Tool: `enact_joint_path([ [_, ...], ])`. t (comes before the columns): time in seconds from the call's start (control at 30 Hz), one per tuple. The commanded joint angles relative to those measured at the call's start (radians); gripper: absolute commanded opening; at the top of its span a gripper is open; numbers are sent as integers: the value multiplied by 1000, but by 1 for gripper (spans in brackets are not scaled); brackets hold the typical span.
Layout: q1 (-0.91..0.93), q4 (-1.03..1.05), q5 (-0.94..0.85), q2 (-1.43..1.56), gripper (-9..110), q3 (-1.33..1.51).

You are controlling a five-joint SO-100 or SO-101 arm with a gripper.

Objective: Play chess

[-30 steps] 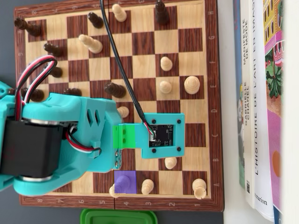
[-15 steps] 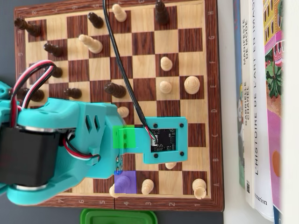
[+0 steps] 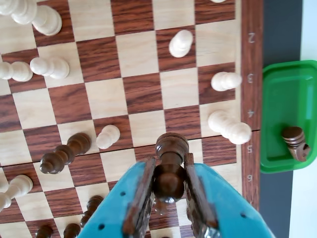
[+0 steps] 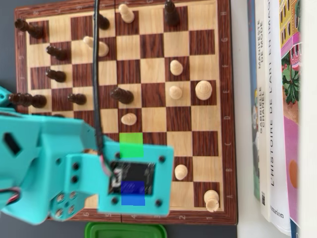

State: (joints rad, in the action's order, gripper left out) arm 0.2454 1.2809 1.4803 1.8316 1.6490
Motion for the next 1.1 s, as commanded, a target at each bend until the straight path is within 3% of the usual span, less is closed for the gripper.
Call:
enact_joint_path([
  [0.0,78,3,-2,129,2,14],
  [0.43,322,110,-57,204,2,75],
  [1.07,430,61,-181,-344,2,-314],
])
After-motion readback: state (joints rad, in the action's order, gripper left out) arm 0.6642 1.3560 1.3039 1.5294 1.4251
